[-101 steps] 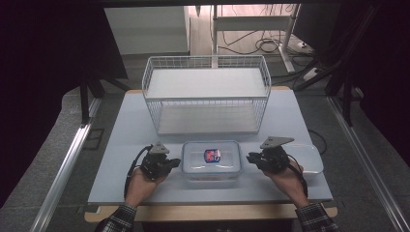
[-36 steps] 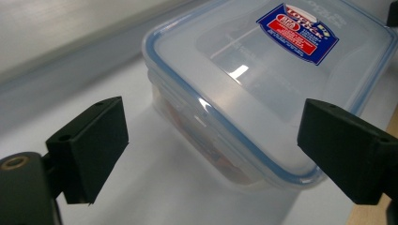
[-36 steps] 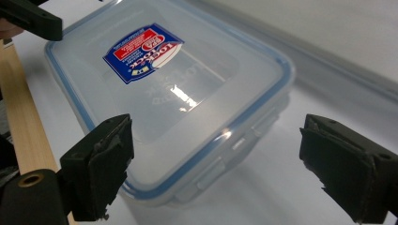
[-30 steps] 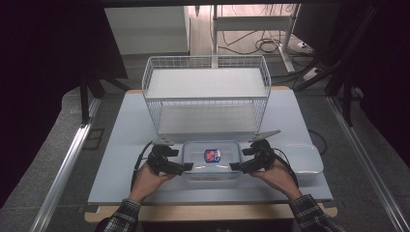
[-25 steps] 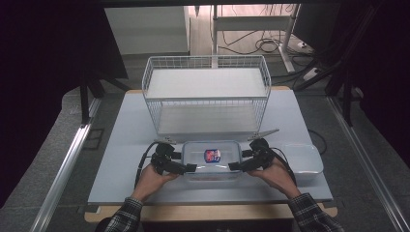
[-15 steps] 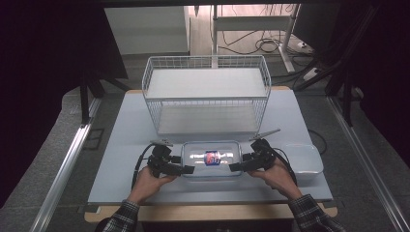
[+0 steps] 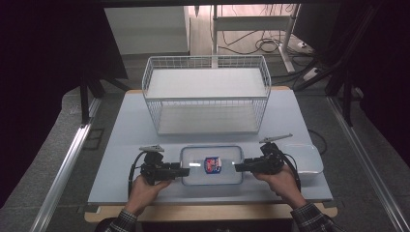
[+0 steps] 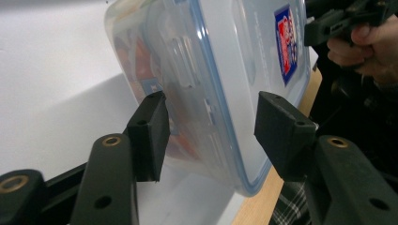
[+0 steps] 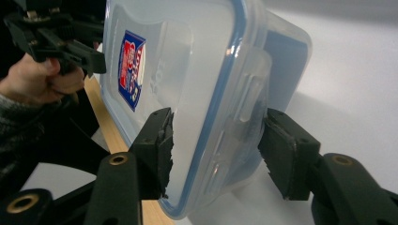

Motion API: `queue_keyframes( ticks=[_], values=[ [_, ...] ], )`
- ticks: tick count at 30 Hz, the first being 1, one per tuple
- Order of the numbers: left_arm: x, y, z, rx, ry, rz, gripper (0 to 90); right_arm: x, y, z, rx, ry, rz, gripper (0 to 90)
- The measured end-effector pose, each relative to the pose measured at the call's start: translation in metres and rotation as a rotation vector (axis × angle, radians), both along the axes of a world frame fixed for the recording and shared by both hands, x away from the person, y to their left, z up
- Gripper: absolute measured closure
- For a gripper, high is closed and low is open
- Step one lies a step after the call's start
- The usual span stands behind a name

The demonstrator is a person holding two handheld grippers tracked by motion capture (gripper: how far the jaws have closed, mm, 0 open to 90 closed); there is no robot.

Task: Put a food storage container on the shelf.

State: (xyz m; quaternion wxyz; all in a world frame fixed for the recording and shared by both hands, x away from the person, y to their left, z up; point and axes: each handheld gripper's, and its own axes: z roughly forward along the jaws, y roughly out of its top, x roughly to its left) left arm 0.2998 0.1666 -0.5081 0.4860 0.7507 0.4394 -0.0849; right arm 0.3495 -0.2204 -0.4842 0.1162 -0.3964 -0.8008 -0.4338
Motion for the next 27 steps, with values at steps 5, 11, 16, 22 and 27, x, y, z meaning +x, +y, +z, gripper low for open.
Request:
queue_keyframes(
  ticks=[5,11,16,22,27],
  values=[
    [0.0,0.001,0.002,-0.017,-0.025,0.043,50.3,-0.006,0.001,0.003,0.009,-0.012,-0.052,50.1],
    [-0.002,0.003,0.007,-0.012,-0.07,0.069,50.8,-0.009,0.004,0.003,0.016,-0.05,-0.071,49.7],
    [-0.005,0.005,0.018,-0.008,-0.113,0.07,51.2,-0.01,0.005,0.011,0.038,-0.1,-0.061,49.8],
    [-0.004,0.006,0.03,-0.001,-0.15,0.07,51.2,-0.008,0.006,0.023,0.05,-0.15,-0.055,49.8],
    [-0.001,0.007,0.04,0.0,-0.169,0.072,51.2,-0.006,0.008,0.034,0.053,-0.176,-0.05,49.9]
  ],
)
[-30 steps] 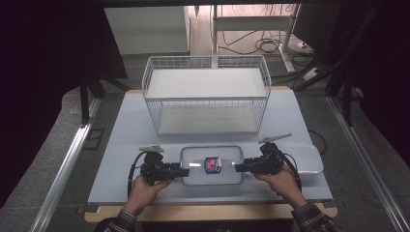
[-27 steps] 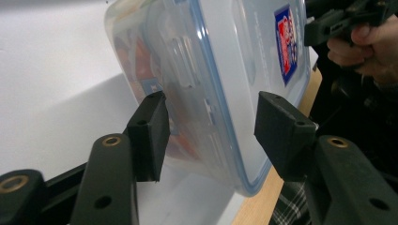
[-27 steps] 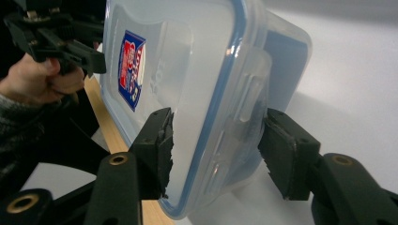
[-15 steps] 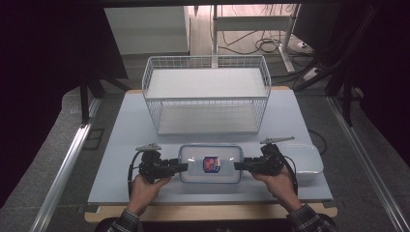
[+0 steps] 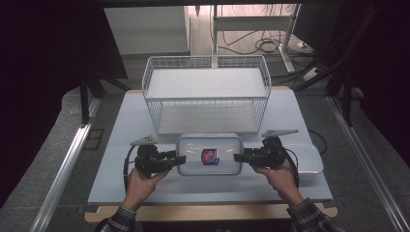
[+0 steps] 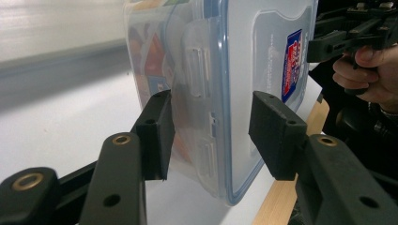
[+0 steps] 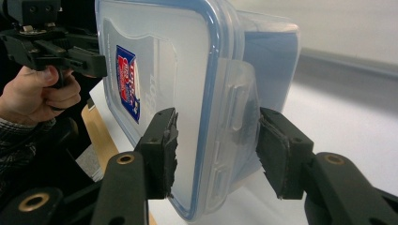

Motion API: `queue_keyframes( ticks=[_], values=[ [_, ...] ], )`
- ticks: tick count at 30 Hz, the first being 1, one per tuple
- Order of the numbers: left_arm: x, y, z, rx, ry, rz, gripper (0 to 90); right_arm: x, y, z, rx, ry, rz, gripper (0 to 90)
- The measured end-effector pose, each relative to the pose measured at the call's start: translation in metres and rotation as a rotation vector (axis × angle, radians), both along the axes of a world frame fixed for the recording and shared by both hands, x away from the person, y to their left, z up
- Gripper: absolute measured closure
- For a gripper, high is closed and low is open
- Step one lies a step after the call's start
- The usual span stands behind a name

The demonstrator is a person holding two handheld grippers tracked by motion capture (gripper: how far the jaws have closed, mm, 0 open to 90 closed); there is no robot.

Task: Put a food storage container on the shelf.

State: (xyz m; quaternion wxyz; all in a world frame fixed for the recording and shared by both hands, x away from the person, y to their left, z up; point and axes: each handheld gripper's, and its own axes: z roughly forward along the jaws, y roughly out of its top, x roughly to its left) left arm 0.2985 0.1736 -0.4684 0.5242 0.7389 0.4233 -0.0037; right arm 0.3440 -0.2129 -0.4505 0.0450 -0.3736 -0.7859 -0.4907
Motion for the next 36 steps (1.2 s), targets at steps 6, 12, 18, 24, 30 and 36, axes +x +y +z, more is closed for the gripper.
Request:
queue_keyframes(
  ticks=[6,12,18,24,30,36],
  values=[
    [0.004,0.002,0.012,0.004,-0.021,0.001,51.3,0.005,0.002,0.013,0.007,-0.039,0.003,49.9],
    [0.011,0.005,0.03,0.008,-0.057,0.004,51.5,0.012,0.004,0.028,0.02,-0.067,0.002,49.9],
    [0.02,0.006,0.051,0.006,-0.084,0.0,52.0,0.019,0.004,0.047,0.036,-0.103,-0.001,49.9],
    [0.032,0.003,0.07,-0.002,-0.115,0.002,52.1,0.029,0.002,0.068,0.039,-0.14,-0.011,49.8],
    [0.041,0.002,0.092,0.0,-0.183,0.009,52.0,0.038,0.002,0.092,0.052,-0.209,-0.018,49.6],
    [0.053,0.005,0.113,-0.001,-0.231,0.007,52.0,0.048,0.003,0.115,0.066,-0.263,-0.029,49.4]
  ],
)
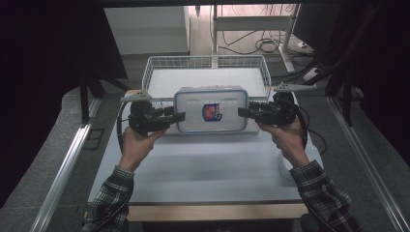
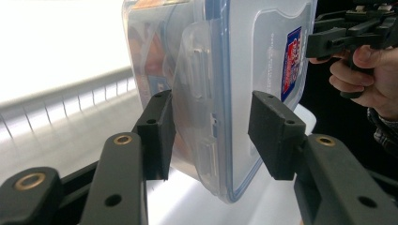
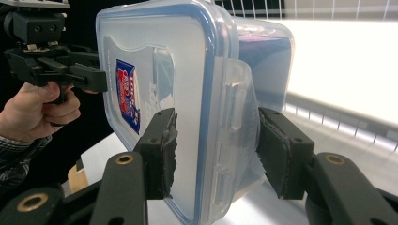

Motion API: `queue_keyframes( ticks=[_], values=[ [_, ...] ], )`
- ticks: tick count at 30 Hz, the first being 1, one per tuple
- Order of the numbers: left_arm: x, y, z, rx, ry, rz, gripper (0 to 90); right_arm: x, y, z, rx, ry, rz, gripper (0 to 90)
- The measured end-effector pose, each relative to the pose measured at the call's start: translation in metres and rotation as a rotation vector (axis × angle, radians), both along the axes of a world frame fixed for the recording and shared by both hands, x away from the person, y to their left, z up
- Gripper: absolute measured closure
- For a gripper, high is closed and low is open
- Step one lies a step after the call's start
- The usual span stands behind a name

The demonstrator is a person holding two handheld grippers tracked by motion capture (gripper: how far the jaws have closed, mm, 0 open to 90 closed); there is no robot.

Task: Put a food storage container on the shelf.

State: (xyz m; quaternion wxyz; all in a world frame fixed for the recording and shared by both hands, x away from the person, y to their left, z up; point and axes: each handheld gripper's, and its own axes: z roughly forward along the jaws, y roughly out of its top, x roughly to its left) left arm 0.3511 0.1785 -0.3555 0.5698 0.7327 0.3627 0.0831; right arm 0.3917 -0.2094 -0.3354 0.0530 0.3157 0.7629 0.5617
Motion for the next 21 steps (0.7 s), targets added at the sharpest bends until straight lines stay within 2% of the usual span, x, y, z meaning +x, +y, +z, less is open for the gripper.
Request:
queue_keyframes(
  ticks=[3,7,10,16,19,21],
  values=[
    [0.007,0.003,0.01,0.003,-0.012,0.0,52.0,0.005,0.002,0.009,0.0,-0.012,0.0,49.4],
    [0.016,0.006,0.019,0.011,-0.007,-0.002,51.8,0.014,0.006,0.02,-0.002,-0.027,-0.002,49.3],
    [0.026,0.006,0.027,0.054,-0.004,0.029,49.0,0.022,0.013,0.029,-0.023,-0.04,-0.004,49.3],
    [0.039,0.013,0.03,0.005,0.003,0.026,49.9,0.037,0.02,0.039,-0.008,-0.035,-0.012,49.2],
    [0.047,0.019,0.03,-0.046,0.031,-0.007,53.6,0.047,0.018,0.041,0.014,-0.021,-0.018,48.6],
    [0.052,0.02,0.03,-0.043,0.039,-0.012,54.4,0.053,0.017,0.042,0.029,-0.001,-0.014,48.6]
  ],
)
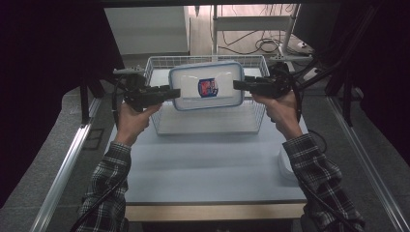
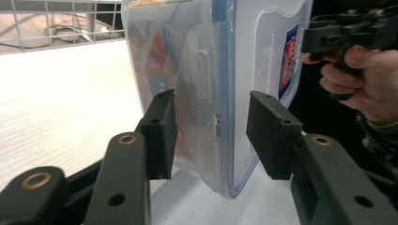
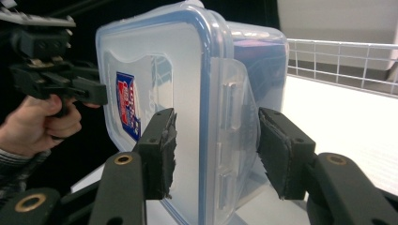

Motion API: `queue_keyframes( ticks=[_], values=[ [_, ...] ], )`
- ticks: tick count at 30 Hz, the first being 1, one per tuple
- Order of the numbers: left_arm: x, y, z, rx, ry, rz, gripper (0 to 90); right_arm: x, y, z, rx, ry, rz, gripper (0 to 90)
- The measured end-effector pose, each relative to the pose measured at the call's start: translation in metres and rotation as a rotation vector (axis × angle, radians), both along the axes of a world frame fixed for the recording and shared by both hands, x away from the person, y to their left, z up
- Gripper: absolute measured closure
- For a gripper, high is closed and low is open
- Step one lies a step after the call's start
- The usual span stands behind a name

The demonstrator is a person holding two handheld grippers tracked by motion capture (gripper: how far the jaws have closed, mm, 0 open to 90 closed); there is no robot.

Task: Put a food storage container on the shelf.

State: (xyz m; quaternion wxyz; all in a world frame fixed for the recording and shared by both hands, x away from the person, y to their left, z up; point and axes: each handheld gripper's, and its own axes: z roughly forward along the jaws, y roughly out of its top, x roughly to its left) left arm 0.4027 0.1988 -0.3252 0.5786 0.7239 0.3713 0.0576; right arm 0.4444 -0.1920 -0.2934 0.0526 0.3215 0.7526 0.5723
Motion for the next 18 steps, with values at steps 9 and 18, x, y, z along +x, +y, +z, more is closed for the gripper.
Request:
queue_keyframes(
  ticks=[9,18],
  values=[
    [0.021,0.004,0.007,0.003,0.02,0.02,53.9,0.023,0.005,-0.003,0.013,0.036,-0.007,48.4],
    [0.037,0.0,0.002,0.006,0.043,0.033,53.1,0.038,0.003,-0.009,0.013,0.065,-0.027,48.0]
  ],
)
